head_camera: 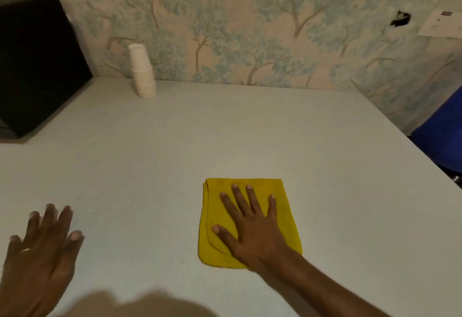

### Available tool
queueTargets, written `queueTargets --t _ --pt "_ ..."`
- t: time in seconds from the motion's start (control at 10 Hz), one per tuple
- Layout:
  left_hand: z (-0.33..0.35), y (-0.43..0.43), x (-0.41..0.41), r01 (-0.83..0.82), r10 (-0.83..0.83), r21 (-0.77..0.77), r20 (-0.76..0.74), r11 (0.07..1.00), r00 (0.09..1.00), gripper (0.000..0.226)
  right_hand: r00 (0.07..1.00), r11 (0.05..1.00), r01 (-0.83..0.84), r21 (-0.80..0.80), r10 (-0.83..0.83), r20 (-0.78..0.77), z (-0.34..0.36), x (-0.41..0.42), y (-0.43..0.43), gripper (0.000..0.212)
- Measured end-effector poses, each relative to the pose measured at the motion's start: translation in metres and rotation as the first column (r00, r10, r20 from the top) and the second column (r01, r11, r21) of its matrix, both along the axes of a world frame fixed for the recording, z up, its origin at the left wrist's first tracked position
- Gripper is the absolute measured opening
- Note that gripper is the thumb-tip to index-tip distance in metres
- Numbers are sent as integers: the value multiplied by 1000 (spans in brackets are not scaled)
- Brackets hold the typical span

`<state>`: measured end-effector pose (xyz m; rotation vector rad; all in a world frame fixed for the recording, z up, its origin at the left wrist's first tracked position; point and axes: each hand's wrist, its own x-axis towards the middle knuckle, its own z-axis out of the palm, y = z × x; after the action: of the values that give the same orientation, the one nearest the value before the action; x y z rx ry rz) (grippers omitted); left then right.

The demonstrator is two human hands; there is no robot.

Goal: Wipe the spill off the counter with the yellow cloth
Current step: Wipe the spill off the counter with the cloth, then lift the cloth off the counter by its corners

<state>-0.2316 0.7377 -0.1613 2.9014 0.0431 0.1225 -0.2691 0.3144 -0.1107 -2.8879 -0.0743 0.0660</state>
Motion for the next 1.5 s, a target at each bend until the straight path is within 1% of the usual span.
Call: queueTargets --t 0.1,0.2,0.3,0.4,0.5,0.6,0.7,0.8,0.9,1.0,1.1,1.2,1.3,1.4,1.5 --pt "34 -32 4 -7 12 -77 68 997 998 76 995 969 62 237 -80 66 40 12 -23 67" --pt "69 -97 18 87 -49 -174 214 981 976 68 981 963 75 260 -118 153 67 39 -56 50" --pt "90 -183 37 384 -329 -511 198 769 923 55 998 994 -12 104 19 -61 85 66 -90 58" --pt "95 -239 54 508 -517 -498 134 702 845 54 979 998 -58 25 62 -192 78 70 -93 77" --pt "84 -277 77 575 -609 -356 18 737 793 50 973 995 -98 -23 91 -212 69 72 -89 87" --pt "82 -284 85 613 -649 -264 -73 744 757 46 977 996 -88 -31 80 -197 70 72 -90 86" --pt "86 -285 89 642 -671 -215 -114 736 732 37 980 992 -99 -83 83 -180 73 69 -90 76" --pt "97 -285 92 631 -667 -240 -117 738 736 30 982 987 -120 -109 101 -162 80 66 -87 63" --pt "117 -281 92 625 -678 -309 -101 717 728 23 982 973 -164 -162 146 -119 93 55 -85 41" --pt "125 -278 88 637 -697 -319 -119 701 707 20 987 977 -146 -156 133 -88 101 45 -83 34" --pt "142 -281 82 663 -716 -299 -112 686 689 22 992 986 -116 -120 109 -62 116 33 -81 35" --pt "162 -284 80 683 -738 -314 -99 659 667 30 992 989 -110 -98 104 -66 132 26 -85 35" --pt "198 -290 79 724 -773 -294 -102 624 626 49 992 991 -117 -61 114 -53 161 17 -98 35" --pt "225 -300 78 769 -807 -259 -86 585 584 53 992 991 -125 -56 124 -20 183 11 -111 35" --pt "264 -325 75 812 -848 -258 -57 523 527 54 992 991 -113 -71 116 50 215 7 -142 34"
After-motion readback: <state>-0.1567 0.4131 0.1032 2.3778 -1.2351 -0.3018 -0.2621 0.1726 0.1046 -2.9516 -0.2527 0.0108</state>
